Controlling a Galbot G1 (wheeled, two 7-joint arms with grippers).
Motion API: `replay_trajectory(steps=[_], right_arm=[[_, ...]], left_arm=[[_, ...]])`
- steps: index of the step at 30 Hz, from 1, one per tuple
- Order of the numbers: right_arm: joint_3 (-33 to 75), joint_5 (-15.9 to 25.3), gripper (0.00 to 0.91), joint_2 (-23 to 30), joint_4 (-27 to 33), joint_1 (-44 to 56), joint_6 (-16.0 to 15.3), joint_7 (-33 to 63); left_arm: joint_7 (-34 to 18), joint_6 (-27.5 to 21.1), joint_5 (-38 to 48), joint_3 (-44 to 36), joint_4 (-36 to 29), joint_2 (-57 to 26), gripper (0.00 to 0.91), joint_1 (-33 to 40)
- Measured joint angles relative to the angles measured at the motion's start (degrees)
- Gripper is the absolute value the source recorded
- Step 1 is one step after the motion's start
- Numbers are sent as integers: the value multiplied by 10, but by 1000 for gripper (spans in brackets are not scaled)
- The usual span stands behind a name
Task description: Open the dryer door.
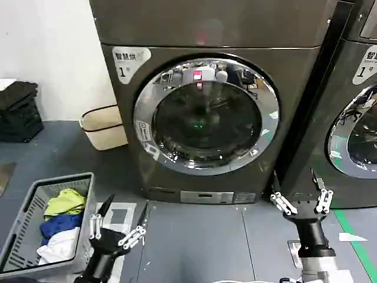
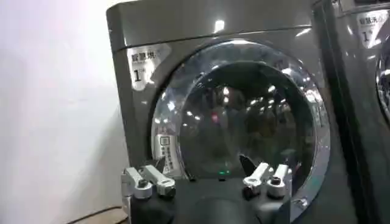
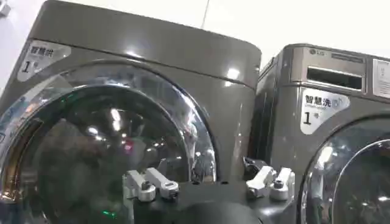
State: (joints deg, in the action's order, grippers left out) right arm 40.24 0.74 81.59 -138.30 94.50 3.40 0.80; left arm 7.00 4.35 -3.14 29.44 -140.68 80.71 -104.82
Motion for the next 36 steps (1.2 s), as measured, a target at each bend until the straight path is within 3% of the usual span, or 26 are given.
replay_trajectory(steps=[4,24,30,36], right_arm=[[1,-27,907,-19,12,-19,-16,-17],[-36,-192,907,-177,153,-168,-18,-123],[-65,-227,907,-215,205,-221,12,-163],[-99,-253,907,-243,249,-268,19,-205]], left_arm=[[2,-1,-2,0,-2,-1,907,0],[17,3,-14,-1,-22,-2,907,-12],[19,4,-17,-1,-27,-2,907,-16],[21,4,-20,0,-34,-3,907,-21]])
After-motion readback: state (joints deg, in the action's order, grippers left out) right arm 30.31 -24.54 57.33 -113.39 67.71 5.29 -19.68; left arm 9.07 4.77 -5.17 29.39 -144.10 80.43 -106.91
